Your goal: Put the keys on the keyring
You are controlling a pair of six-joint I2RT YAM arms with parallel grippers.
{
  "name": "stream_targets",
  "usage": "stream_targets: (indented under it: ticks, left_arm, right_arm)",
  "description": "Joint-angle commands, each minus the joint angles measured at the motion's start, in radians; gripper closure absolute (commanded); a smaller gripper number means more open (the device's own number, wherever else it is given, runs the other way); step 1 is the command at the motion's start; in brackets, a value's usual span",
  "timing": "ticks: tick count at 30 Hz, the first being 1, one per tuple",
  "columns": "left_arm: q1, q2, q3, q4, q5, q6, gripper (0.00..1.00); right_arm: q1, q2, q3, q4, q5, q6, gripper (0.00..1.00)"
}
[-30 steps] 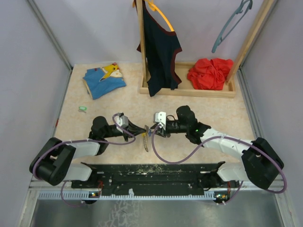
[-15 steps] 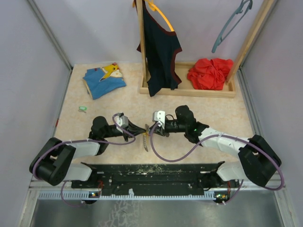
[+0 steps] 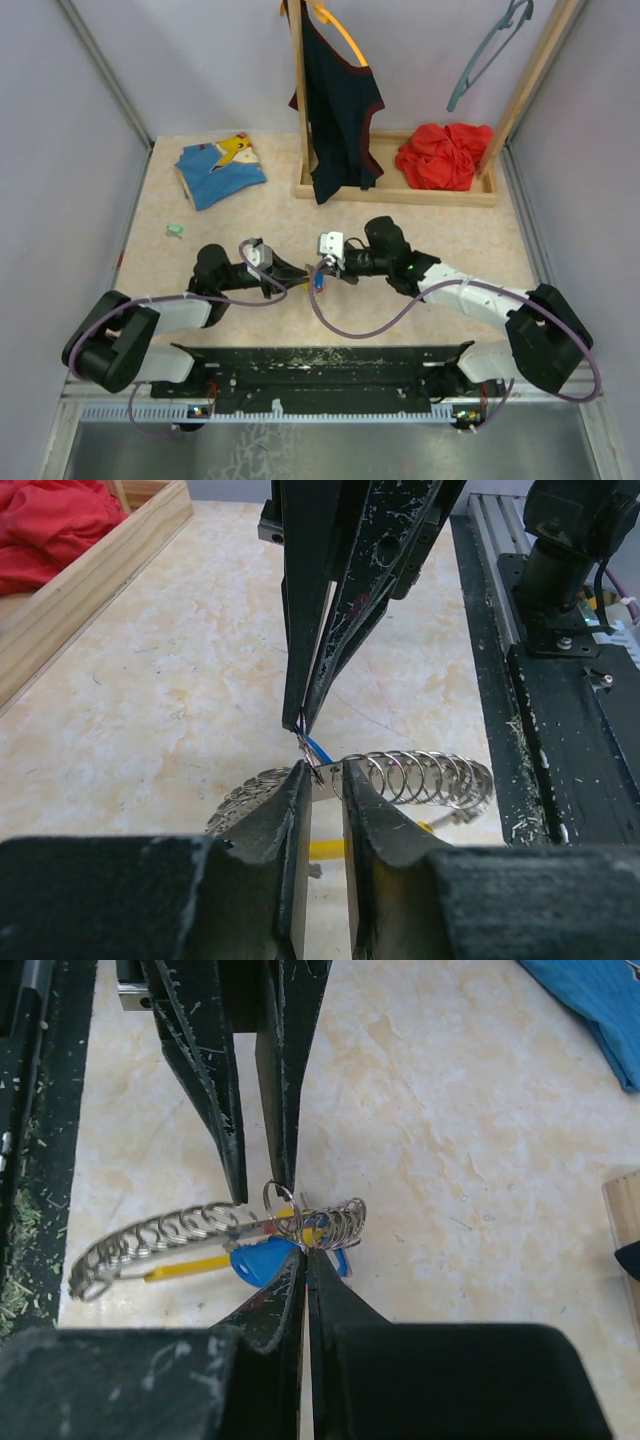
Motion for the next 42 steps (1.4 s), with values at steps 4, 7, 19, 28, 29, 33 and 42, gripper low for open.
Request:
stream_targets:
  ticks: [4,7,19,28,29,33,42]
  left_arm:
    - [-0.005,-0.013,0.04,-0.057,0.02,0.036,0.67]
    - [-0.005,-0.013,0.047,-0.074,0.019,0.038,0.63]
    - [-0.006,0.02,0.099,-0.174,0.016,0.043,0.62]
    - [-0.008,0.06,0.129,-0.218,0.038,0.049,0.71]
    - [-0.009,0.065,0.133,-0.223,0.04,0.052,0.71]
    - [-0.01,0.078,0.142,-0.237,0.06,0.057,0.79]
    - [-0.011,0.063,0.137,-0.242,0.036,0.059,1.0]
  right_arm:
    - [0.024,-0.051,0.135,-0.148,0.093,-0.136,1.0]
    - [0.042,-0.041,0.162,-0.179,0.112,-0.161,1.0]
    - [0.108,0.004,0.219,-0.241,0.178,-0.202,1.0]
    - [0.12,0.008,0.222,-0.241,0.184,-0.205,1.0]
    - [0.121,0.006,0.224,-0.242,0.184,-0.206,1.0]
    - [0.122,0.005,0.223,-0.245,0.188,-0.208,1.0]
    - [0.121,-0.002,0.217,-0.283,0.213,-0.214,1.0]
